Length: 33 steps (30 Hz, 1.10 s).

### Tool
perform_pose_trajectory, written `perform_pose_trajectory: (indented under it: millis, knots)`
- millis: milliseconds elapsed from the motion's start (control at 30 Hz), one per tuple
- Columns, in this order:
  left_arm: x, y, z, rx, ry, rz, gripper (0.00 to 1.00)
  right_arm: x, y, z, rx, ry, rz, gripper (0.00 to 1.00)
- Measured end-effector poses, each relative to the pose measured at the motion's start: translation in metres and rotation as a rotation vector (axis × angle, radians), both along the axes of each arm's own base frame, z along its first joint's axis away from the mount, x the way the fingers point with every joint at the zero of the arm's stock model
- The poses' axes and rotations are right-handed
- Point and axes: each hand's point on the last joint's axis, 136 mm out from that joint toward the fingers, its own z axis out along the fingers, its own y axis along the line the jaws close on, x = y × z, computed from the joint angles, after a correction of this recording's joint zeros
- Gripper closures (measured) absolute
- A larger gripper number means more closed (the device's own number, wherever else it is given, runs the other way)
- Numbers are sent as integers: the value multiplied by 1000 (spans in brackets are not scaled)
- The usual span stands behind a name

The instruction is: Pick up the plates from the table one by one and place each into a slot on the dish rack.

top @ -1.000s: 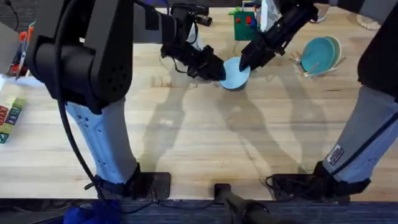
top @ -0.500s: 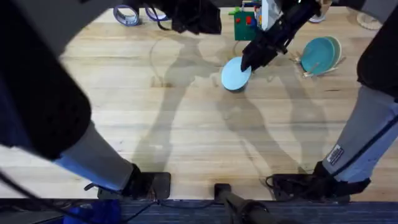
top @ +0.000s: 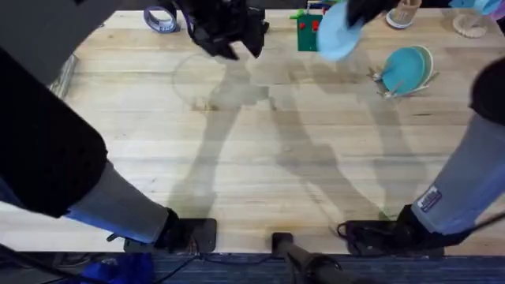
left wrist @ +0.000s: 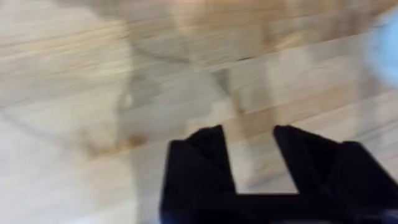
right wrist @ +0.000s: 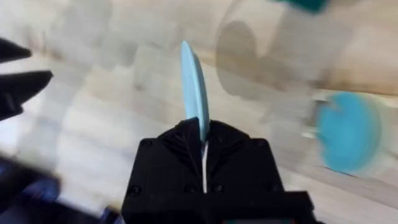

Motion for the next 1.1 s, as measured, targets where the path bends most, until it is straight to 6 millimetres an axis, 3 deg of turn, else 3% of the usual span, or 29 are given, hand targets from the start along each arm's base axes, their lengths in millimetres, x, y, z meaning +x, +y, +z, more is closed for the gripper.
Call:
perform_pose_trajectory:
  millis: [100,300,433,600,733,900,1100]
  knots:
    - [-7,14,-8,81,32,24,298,-4,-29,44,-81,-139,-54,970]
    - [-12,30,-13,170,51,46,37,-35,-114,104,-260,-291,-252,970]
    - [-11,33,-14,187,46,51,6,-55,-168,123,-333,-324,-393,970]
    - [-11,34,-14,193,45,53,6,-73,-217,127,-393,-310,-475,970]
    - [-11,34,-14,193,45,53,6,-76,-232,127,-407,-310,-433,970]
    - [-11,34,-14,193,45,53,5,-69,-234,128,-431,-333,-344,970]
    - [-11,34,-14,193,45,53,5,-63,-234,103,-421,-248,-271,970]
